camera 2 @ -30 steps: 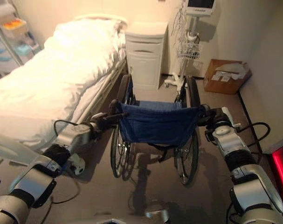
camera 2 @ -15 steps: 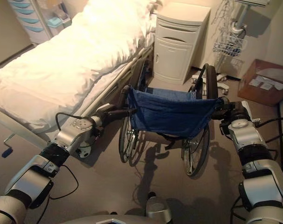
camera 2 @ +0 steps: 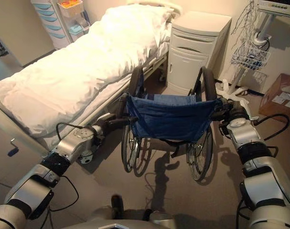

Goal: Push the wheelchair next to the bed

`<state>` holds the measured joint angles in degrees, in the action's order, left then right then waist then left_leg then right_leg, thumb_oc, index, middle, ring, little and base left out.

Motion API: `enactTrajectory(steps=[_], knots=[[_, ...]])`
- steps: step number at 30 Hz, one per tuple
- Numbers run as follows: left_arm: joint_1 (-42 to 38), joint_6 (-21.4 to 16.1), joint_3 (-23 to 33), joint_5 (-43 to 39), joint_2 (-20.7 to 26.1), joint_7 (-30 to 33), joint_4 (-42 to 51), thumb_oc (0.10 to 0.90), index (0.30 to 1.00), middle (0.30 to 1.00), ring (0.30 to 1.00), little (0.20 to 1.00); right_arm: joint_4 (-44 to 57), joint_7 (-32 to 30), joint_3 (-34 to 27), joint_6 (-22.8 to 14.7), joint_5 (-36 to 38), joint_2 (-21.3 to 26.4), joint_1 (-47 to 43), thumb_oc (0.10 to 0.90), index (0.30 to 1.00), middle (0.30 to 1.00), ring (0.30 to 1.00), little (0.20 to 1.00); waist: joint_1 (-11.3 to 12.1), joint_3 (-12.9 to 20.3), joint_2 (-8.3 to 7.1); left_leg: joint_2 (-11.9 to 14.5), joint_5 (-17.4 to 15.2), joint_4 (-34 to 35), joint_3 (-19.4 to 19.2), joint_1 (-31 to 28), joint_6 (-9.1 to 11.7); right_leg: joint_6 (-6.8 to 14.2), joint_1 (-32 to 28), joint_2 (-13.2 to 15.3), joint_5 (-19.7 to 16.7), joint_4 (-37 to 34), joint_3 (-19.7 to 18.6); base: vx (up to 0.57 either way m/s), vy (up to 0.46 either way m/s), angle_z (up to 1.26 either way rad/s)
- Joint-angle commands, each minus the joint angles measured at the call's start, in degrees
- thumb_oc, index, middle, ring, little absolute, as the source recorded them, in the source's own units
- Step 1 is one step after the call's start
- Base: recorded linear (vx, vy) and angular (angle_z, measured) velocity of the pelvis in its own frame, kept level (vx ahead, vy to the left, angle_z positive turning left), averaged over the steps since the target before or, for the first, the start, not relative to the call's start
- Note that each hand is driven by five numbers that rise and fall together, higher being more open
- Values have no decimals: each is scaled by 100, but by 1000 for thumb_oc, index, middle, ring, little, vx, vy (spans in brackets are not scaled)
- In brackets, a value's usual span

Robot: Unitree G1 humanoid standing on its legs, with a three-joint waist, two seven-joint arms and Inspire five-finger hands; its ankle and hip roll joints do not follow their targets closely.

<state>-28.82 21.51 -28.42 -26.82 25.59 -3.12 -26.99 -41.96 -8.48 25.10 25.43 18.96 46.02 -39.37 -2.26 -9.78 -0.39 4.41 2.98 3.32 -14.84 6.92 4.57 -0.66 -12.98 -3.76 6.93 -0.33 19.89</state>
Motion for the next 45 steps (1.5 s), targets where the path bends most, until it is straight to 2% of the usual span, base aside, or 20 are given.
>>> enactTrajectory(steps=[1, 2, 3, 6, 10, 14, 18, 20, 23, 24, 26, 29, 36, 37, 38, 39, 42, 43, 44, 45], knots=[[-458, -688, 194, -186, 200, 139, 584, 400, 300, 300, 300, 300, 592, 793, 33, -1352, 389, -789, -850, 400, 300, 300, 300, 300, 712, 398, -20, -115, 696, -271, 195, 172, -20, 365, -605, 368, 203, 218, -1250, 427, 129, -83], [-455, -681, 233, -222, 213, 144, 542, 400, 300, 300, 300, 300, 553, 852, 30, -1361, 388, -796, -856, 400, 300, 300, 300, 300, 730, 423, -25, -124, 621, -333, 191, 166, -61, 394, -616, 410, 217, 227, -1244, 388, 113, -102], [-498, -693, 276, -251, 205, 130, 399, 400, 300, 300, 300, 300, 492, 931, -5, -1384, 309, -828, -810, 400, 300, 300, 300, 300, 762, 452, -91, -195, 339, -567, 205, 160, -110, 473, -669, 587, 348, 334, -1131, 359, 98, -98], [-696, -689, 259, -178, 228, 16, 209, 400, 300, 300, 300, 300, 417, 893, -68, -1477, 233, -867, -711, 400, 300, 300, 300, 300, 856, 440, -140, -241, 121, -1035, 176, 321, -277, 589, -622, 769, 322, 537, -894, 226, 91, -73], [-900, -650, 135, 3, 216, 29, 171, 400, 300, 300, 300, 300, 546, 727, -127, -1472, 192, -961, -477, 400, 300, 300, 300, 300, 919, 456, -278, -585, -128, -1297, 249, 286, -537, 883, -399, 1215, -281, 1467, -686, 256, 150, -40], [-912, -590, 190, 60, 117, 217, 177, 400, 300, 300, 300, 300, 840, 700, -196, -1318, 51, -1094, -134, 400, 300, 300, 300, 300, 806, 447, -155, -787, -357, -1188, 407, -172, -731, 858, 257, 1642, -941, 3100, -699, 296, 230, 31], [-918, -637, 355, 159, 49, 287, -5, 400, 300, 300, 300, 300, 886, 699, -119, -1052, 33, -1330, -193, 400, 300, 300, 300, 300, 745, 425, -74, -818, -480, -1038, 391, -619, -757, 744, 568, 1806, -821, 2743, -365, 274, 40, -15], [-816, -706, 489, 181, 163, 359, 37, 400, 300, 300, 300, 300, 1054, 836, -79, -970, 12, -1379, -174, 400, 300, 300, 300, 300, 660, 351, -33, -779, -556, -897, 363, -993, -686, 732, 975, 1702, -751, 1957, -91, 208, -88, -18], [-591, -818, 587, 166, 272, 531, 226, 400, 300, 300, 300, 300, 1429, 941, -26, -977, 64, -1319, 35, 400, 300, 300, 300, 300, 464, 246, -75, -848, -719, -805, 400, -1241, -668, 824, 1487, 1394, -920, 1152, -89, 181, -123, -3], [-448, -852, 667, 166, 327, 640, 352, 400, 300, 300, 300, 300, 1674, 1030, -12, -979, 131, -1260, 174, 400, 300, 300, 300, 300, 314, 194, -164, -988, -854, -771, 455, -1384, -699, 957, 1877, 1267, -1316, 771, -105, 207, -124, 3], [-361, -880, 744, 226, 306, 686, 379, 400, 300, 300, 300, 300, 1788, 1120, -26, -980, 131, -1291, 274, 400, 300, 300, 300, 300, 199, 133, -178, -1048, -996, -762, 571, -1537, -752, 996, 2115, 1174, -1479, 782, -266, 231, -148, 53], [-351, -948, 822, 330, 235, 680, 233, 400, 300, 300, 300, 300, 1798, 1268, -89, -996, 88, -1369, 372, 400, 300, 300, 300, 300, 52, 157, -150, -1044, -1034, -750, 736, -1608, -807, 911, 2155, 1028, -1348, 910, -612, 154, -152, 70], [-431, -980, 897, 319, 221, 720, -101, 400, 300, 300, 300, 300, 1965, 1443, -141, -1082, 9, -1486, 723, 400, 300, 300, 300, 300, -93, 389, -78, -875, -1128, -914, 539, -1655, -700, 649, 1705, 822, -876, 937, -537, 108, -187, 38], [-403, -997, 925, 296, 250, 702, -104, 400, 300, 300, 300, 300, 2023, 1458, -156, -1073, 3, -1480, 786, 467, 401, 401, 401, 401, -114, 395, -77, -843, -1172, -956, 496, -1684, -694, 627, 1693, 820, -833, 964, -519, 64, -136, 5], [-368, -1009, 952, 309, 260, 699, -97, 400, 300, 300, 300, 300, 2071, 1440, -182, -1069, -21, -1484, 849, 707, 761, 761, 761, 761, -143, 398, -81, -785, -1226, -1030, 401, -1718, -682, 597, 1672, 822, -793, 983, -487, 57, -114, 7], [-355, -1012, 959, 308, 259, 711, -93, 400, 300, 300, 300, 300, 2087, 1433, -194, -1075, -31, -1487, 871, 800, 900, 900, 900, 900, -154, 399, -82, -761, -1249, -1065, 363, -1727, -676, 585, 1662, 822, -780, 988, -472, 51, -109, 8], [-308, -960, 1007, 304, 275, 742, -32, 400, 300, 300, 300, 300, 2280, 1349, -297, -1042, -7, -1446, 1024, 800, 900, 900, 900, 900, -198, 397, -98, -573, -1255, -1489, 155, -1720, -519, 469, 1499, 828, -692, 930, -333, 22, -85, 8], [-284, -973, 1022, 320, 275, 755, -35, 433, 349, 349, 349, 349, 2317, 1326, -322, -1061, -21, -1430, 1050, 800, 900, 900, 900, 900, -188, 388, -100, -544, -1186, -1639, 168, -1663, -467, 440, 1467, 826, -674, 912, -322, 1, -45, 11], [-280, -975, 1025, 325, 275, 757, -36, 560, 540, 540, 540, 540, 2322, 1322, -326, -1064, -26, -1428, 1054, 800, 900, 900, 900, 900, -186, 387, -100, -540, -1177, -1664, 172, -1652, -459, 436, 1463, 826, -671, 909, -320, -5, -30, 17], [-227, -992, 1067, 377, 279, 763, -58, 800, 900, 900, 900, 900, 2386, 1305, -360, -1110, -47, -1388, 1071, 800, 900, 900, 900, 900, -162, 364, -94, -496, -1010, -1822, 230, -1558, -367, 401, 1371, 808, -652, 850, -353, -2, 2, 17]])
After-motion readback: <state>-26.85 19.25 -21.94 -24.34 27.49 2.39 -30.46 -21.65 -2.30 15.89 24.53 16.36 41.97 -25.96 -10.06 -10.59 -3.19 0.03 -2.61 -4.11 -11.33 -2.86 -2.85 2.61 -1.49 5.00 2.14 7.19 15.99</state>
